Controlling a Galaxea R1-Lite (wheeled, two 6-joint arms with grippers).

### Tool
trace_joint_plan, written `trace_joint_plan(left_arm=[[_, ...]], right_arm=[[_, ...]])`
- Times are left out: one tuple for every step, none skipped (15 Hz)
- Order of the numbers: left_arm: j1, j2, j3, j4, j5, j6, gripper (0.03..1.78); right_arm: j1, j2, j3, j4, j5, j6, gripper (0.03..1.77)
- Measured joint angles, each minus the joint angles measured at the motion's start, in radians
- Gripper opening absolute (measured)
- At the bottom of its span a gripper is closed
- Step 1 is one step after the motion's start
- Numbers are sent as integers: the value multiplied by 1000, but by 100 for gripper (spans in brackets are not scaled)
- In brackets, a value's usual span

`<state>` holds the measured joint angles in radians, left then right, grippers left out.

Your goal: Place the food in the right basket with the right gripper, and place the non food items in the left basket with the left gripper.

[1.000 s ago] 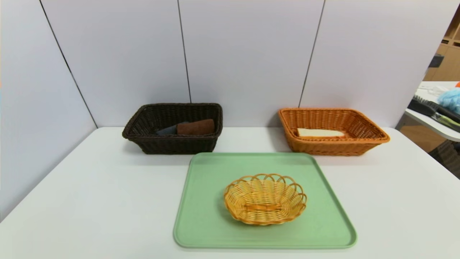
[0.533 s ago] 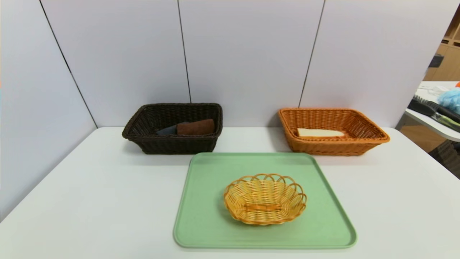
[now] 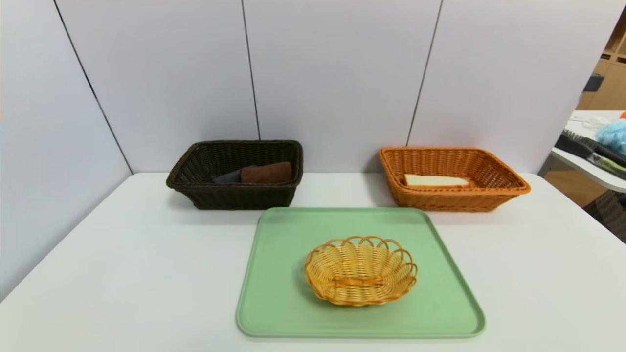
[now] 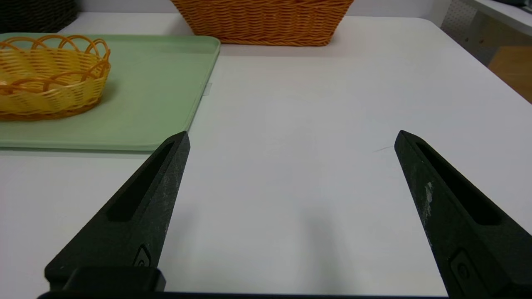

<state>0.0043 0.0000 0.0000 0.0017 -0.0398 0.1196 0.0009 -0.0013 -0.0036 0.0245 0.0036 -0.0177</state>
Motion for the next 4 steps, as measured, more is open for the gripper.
trace_joint_plan(left_arm=[[0,0,0,0,0,1,169],[0,0,0,0,0,0,169],[0,0,0,0,0,0,169],[0,0,0,0,0,0,169]], right_arm=[[0,0,-1,0,-2,1,170],[0,0,-1,-1,0,0,170],[0,0,-1,-14,1,1,170],[0,0,2,-18,-4,11,170]])
